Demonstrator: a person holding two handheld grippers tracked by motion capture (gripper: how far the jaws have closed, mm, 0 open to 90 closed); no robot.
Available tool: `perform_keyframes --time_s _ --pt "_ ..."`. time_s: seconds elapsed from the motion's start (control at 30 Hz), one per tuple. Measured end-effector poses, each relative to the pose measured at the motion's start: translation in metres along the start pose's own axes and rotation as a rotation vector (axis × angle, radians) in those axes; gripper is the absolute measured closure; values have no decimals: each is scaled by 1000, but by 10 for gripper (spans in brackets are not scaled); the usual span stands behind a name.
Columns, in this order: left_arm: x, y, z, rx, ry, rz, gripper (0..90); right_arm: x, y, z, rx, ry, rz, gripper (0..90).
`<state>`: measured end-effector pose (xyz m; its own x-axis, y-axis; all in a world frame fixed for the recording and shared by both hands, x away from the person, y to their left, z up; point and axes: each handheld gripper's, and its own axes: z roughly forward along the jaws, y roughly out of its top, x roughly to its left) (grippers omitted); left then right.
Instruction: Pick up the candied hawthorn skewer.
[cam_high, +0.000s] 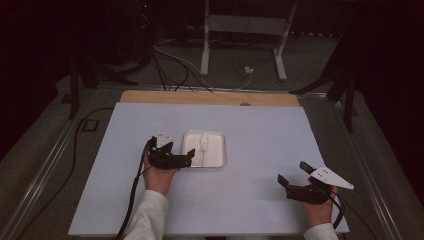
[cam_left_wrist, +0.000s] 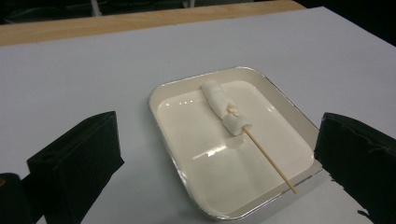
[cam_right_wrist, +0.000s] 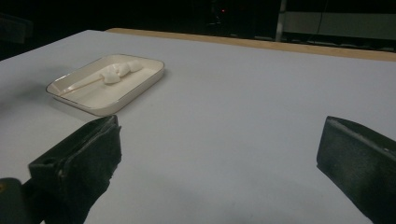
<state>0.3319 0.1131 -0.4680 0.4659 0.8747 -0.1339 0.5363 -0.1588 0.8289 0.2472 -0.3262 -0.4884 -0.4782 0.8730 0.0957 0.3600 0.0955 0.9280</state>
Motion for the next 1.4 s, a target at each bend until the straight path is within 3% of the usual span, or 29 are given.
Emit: perform_keyframes --time_s 0.4,0.7,0.83,0.93,0.97,1.07,1.23,1.4 --pt "-15 0 24 57 -32 -1 47 0 0 0 1 3 3 0" --pt "-26 -7 45 167 -44 -17 114 -1 -1 1 7 -2 9 0" --pt "-28 -9 50 195 -47 -33 193 -1 -1 1 10 -7 11 0" --pt "-29 -10 55 227 -70 -53 315 -1 -1 1 8 -11 10 0" --pt "-29 -12 58 269 -82 -65 367 -1 -1 1 7 -13 11 0" --pt "-29 -14 61 309 -111 -90 512 -2 -1 0 5 -18 13 0" --pt "-30 -15 63 323 -134 -107 651 -3 -1 0 3 -20 21 0" --pt "-30 -15 64 338 -122 -121 773 -3 -1 0 4 -22 21 0"
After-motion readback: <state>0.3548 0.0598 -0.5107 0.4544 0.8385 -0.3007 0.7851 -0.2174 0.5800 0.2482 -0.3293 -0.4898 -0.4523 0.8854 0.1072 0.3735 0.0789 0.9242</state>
